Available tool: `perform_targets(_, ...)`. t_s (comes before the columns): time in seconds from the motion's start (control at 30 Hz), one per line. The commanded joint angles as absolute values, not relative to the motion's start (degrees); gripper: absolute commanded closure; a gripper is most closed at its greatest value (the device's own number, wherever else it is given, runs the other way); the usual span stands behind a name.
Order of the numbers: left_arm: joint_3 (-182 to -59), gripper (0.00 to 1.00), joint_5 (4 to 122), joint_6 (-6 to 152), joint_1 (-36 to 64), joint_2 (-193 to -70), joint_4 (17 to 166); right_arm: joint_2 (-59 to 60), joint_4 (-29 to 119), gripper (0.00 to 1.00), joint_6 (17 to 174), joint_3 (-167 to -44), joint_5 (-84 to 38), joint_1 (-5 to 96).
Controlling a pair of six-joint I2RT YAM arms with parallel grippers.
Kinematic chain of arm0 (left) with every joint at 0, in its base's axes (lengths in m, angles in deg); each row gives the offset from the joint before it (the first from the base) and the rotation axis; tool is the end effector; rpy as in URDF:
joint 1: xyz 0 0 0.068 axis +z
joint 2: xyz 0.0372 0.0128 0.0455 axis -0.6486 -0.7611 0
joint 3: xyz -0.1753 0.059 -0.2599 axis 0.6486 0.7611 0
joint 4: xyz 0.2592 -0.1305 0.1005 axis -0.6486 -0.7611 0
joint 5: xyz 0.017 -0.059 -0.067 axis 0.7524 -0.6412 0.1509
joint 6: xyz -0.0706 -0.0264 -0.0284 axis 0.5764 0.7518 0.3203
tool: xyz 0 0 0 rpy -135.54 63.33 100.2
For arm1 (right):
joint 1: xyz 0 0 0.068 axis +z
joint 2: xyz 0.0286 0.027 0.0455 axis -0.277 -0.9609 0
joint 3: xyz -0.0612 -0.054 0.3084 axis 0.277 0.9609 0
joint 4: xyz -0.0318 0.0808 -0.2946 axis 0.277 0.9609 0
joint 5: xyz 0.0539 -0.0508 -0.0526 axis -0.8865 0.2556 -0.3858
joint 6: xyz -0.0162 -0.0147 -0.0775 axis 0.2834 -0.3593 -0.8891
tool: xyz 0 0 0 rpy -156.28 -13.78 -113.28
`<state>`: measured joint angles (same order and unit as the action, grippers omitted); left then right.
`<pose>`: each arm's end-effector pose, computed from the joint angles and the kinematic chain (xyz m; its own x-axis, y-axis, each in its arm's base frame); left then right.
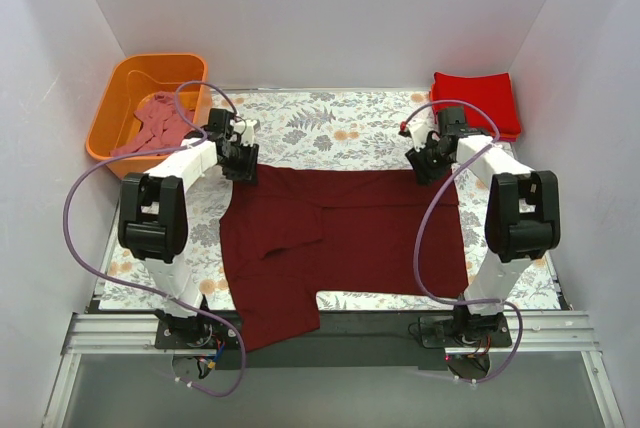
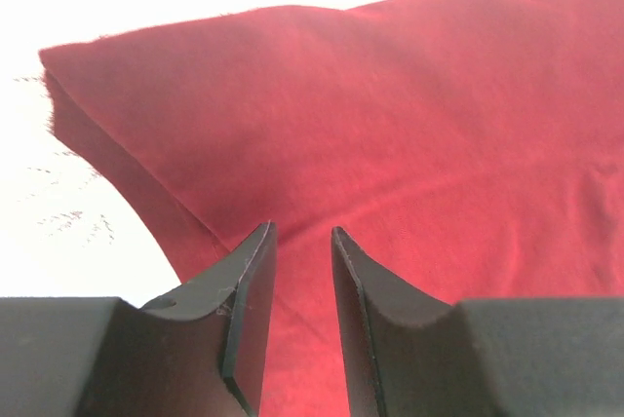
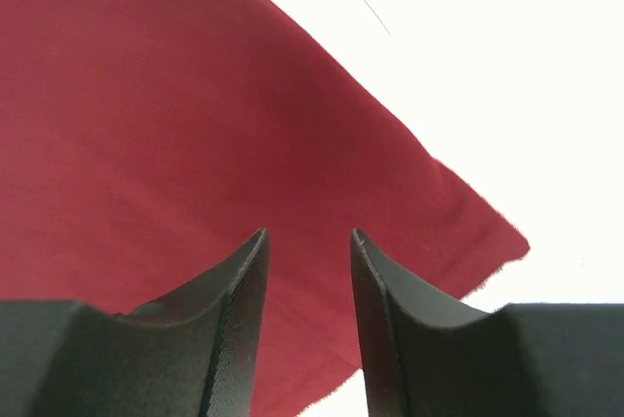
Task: Fold and stack the t-shirts
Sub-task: Fold the tshirt
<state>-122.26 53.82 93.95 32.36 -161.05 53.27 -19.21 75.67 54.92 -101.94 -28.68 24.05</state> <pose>0.4287 -0.0818 0.1877 -0.9020 -0.3902 -0.1850 -0.2784 0.8529 -0.4416 0.4295 0.0761 0.2063 -0.5756 -0.6290 -0.5226 -0.6849 0.7199 -0.1122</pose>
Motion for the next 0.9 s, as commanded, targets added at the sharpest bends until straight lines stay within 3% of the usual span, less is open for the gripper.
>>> perform_targets(0.0,-121.7,0.72,61.9,96.9,31.6,-162.3,59.1,-22.8,74.2,0.56,55.8,-101.4,-22.9,22.1)
perform_targets(0.23,-124.4,0.77,66.3,97.3,32.0,-169.0,60.7,-33.0,71.3,0.58,56.1,-107.7,-19.3,21.6)
perform_targets(0.43,-133.9,0.79,68.3,95.0,32.9,-177.1,60.7,-41.8,70.4,0.58,56.6,-119.2,-18.9,21.7)
perform_targets(0.67,-147.0,0.78,59.0,91.2,33.8,-180.2,57.4,-42.1,72.3,0.47,55.2,-129.6,-25.0,21.6)
perform_targets(0.77,-149.7,0.68,50.9,89.2,33.8,-174.4,54.2,-36.4,76.4,0.26,53.6,-131.0,-30.9,21.6)
perform_targets(0.8,-149.7,0.61,49.2,88.3,33.8,-172.7,53.2,-32.7,77.7,0.14,53.0,-130.9,-32.6,21.7)
perform_targets(0.83,-149.3,0.55,45.5,87.2,33.8,-168.5,50.9,-30.5,80.2,0.1,52.0,-130.4,-35.5,21.7)
perform_targets(0.87,-147.8,0.39,43.7,85.8,33.8,-166.4,49.4,-26.2,81.3,0.05,51.0,-128.7,-36.6,21.8)
